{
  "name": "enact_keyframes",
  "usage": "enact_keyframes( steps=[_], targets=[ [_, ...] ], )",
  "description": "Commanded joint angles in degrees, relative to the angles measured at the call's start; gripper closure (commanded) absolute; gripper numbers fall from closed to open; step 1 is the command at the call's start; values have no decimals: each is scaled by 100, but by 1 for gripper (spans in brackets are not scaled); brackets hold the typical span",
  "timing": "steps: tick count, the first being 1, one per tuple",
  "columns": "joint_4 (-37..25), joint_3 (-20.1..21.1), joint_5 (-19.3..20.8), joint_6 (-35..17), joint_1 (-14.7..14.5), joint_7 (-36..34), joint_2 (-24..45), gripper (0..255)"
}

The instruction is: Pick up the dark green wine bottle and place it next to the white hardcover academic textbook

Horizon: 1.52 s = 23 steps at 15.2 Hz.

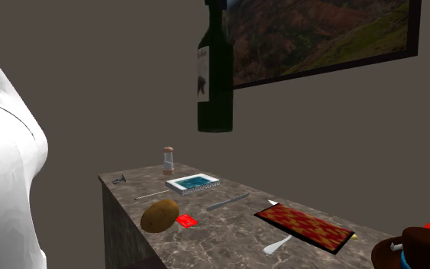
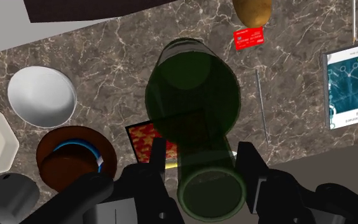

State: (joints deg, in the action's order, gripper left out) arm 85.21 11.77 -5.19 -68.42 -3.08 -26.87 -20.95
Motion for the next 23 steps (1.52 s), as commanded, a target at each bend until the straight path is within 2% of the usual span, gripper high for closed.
enact_keyframes(
  steps=[1, 7, 13, 18, 23],
  targets=[
    [177, 218, -41, -271, -62, -273, 67, 255],
    [516, 776, -49, -995, -223, -935, 415, 255],
    [560, 1327, 116, -1649, -405, -1620, 1026, 255],
    [369, 1750, 437, -2107, -614, -2229, 1739, 255],
    [-51, 2076, 938, -2437, -937, -2862, 2629, 255]
  ],
)
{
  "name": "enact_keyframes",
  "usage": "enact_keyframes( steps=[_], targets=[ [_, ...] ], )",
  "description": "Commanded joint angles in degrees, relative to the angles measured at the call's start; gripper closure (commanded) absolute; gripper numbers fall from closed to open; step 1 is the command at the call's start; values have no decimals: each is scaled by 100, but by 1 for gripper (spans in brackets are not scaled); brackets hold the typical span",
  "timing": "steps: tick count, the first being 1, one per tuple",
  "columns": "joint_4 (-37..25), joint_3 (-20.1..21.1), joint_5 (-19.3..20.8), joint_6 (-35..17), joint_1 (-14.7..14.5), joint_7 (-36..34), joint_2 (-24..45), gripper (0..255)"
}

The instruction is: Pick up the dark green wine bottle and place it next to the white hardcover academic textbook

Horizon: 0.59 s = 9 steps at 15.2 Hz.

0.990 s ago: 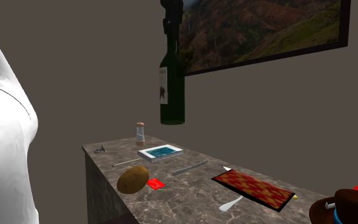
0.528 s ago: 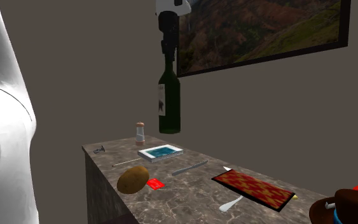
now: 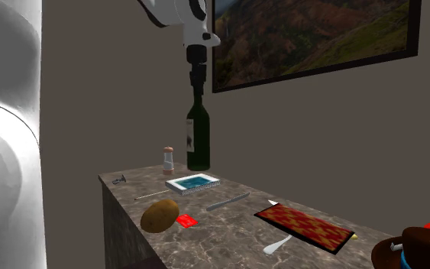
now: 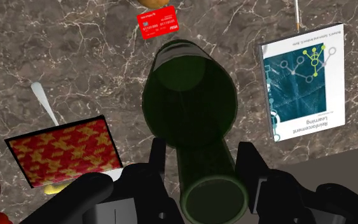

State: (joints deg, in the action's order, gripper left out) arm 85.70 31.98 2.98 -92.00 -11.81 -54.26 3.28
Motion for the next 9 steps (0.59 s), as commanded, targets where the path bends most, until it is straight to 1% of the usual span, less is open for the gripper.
enact_keyframes(
  steps=[1, 5, 9],
  targets=[
    [-214, 99, 238, -125, -150, -246, 403, 255],
    [-789, 199, 737, -231, -568, -706, 1238, 255],
    [-1592, 165, 1229, -203, -1107, -1065, 2143, 255]
  ],
)
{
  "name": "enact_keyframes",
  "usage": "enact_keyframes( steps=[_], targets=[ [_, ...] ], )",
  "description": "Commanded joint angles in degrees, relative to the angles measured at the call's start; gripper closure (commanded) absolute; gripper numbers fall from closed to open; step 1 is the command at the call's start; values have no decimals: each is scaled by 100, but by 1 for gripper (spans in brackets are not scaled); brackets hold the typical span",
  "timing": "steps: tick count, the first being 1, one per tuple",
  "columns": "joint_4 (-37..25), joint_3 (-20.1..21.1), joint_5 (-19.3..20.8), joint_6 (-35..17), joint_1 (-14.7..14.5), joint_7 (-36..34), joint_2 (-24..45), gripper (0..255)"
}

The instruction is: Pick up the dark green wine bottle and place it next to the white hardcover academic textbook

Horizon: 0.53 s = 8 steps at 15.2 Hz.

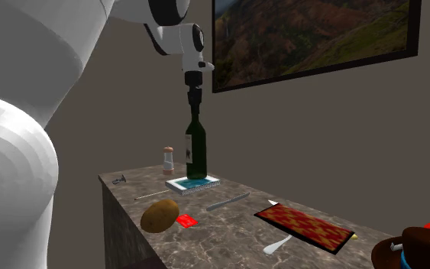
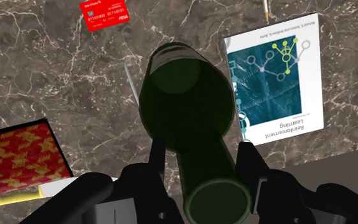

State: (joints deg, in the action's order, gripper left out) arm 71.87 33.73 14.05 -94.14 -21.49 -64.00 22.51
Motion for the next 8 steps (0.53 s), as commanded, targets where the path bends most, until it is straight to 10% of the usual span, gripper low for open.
enact_keyframes(
  steps=[1, 8],
  targets=[
    [-439, -33, 231, 40, -279, -156, 442, 255],
    [288, -41, 182, -567, -131, -195, 327, 255]
  ],
)
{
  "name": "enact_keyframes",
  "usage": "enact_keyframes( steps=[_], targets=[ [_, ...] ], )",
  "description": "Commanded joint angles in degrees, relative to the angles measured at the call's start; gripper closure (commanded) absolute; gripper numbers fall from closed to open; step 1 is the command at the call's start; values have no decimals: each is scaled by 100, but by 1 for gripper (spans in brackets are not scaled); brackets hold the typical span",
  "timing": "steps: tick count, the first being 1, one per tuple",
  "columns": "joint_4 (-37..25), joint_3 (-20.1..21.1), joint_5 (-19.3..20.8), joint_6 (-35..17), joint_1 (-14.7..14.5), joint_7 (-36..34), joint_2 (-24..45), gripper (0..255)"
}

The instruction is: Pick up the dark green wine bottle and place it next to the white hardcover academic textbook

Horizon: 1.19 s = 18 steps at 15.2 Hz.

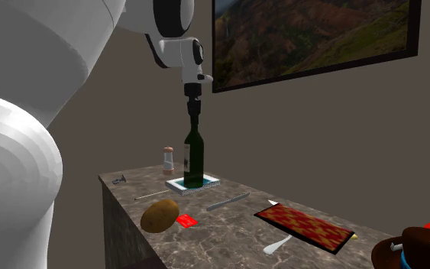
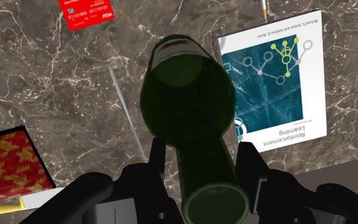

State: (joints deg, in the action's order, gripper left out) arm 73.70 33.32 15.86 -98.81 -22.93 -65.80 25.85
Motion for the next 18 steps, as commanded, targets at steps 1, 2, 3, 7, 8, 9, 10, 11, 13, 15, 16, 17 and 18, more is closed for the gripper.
enact_keyframes(
  steps=[1, 2, 3, 7, 8, 9, 10, 11, 13, 15, 16, 17, 18],
  targets=[
    [194, -2, -1, -181, 30, -22, -15, 255],
    [282, -3, -1, -261, 45, -28, -21, 255],
    [366, -5, 0, -340, 59, -36, -25, 255],
    [679, -18, 13, -646, 104, -67, -24, 255],
    [751, -21, 19, -720, 113, -75, -20, 255],
    [821, -26, 26, -794, 121, -84, -14, 255],
    [841, -27, 27, -814, 123, -86, -14, 255],
    [840, -27, 28, -813, 123, -86, -13, 255],
    [840, -27, 28, -813, 123, -86, -13, 255],
    [840, -27, 28, -813, 123, -86, -13, 255],
    [840, -27, 28, -813, 123, -86, -13, 255],
    [840, -27, 28, -813, 123, -86, -13, 255],
    [839, -27, 28, -812, 123, -86, -13, 0]
  ],
)
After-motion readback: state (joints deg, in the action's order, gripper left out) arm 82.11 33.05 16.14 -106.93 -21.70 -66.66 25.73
